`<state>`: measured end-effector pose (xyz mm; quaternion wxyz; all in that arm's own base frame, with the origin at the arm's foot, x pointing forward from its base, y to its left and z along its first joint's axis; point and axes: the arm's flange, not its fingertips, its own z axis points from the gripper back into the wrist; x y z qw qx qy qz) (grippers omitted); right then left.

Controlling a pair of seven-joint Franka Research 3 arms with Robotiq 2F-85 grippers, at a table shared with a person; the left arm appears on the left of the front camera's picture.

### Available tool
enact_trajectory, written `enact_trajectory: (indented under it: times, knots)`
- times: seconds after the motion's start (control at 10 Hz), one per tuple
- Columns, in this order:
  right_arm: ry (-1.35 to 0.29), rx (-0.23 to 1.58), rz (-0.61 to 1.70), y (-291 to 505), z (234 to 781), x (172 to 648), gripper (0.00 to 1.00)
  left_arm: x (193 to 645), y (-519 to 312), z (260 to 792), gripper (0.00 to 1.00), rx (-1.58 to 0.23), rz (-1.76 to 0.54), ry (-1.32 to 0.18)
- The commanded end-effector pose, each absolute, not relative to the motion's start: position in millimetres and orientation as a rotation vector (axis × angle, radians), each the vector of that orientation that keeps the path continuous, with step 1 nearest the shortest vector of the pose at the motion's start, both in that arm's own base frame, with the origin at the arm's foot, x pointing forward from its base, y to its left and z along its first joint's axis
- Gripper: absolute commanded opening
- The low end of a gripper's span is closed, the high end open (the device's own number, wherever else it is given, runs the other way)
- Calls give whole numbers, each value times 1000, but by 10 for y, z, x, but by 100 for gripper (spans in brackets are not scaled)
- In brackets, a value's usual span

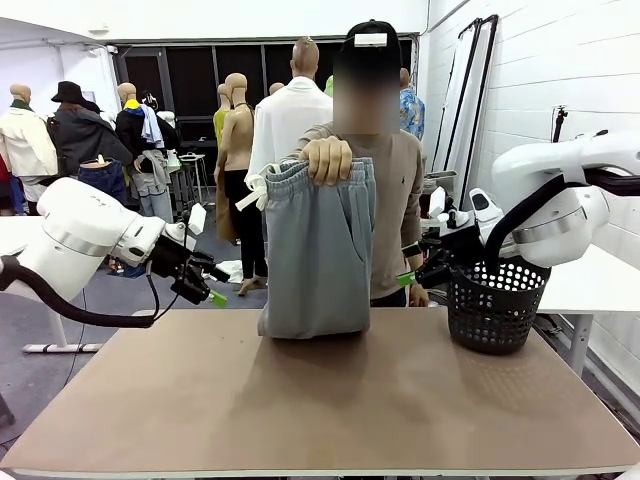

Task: Fold the training pants.
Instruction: Grab both ends of the Training pants handed by a person.

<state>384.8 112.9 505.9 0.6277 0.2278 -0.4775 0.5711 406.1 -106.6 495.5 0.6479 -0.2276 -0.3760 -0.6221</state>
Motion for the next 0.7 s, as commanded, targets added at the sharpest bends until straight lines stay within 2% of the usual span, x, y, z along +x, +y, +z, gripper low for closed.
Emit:
enact_trajectory:
  times: [0.0,0.3,0.5,0.6]
  knots:
    - [-1169,616,1314,1139,4890,3961,100,4193,-1073,4846,100,-574,-1427,-989]
    - [-1237,763,1297,1133,4781,4016,100,4179,-1115,4835,100,-569,-1427,-1124]
    - [-1309,799,1289,1173,4772,4025,100,4150,-1138,4862,100,-570,-1413,-1225]
    - [-1326,839,1293,1188,4771,4012,100,4146,-1156,4879,100,-654,-1431,-1224]
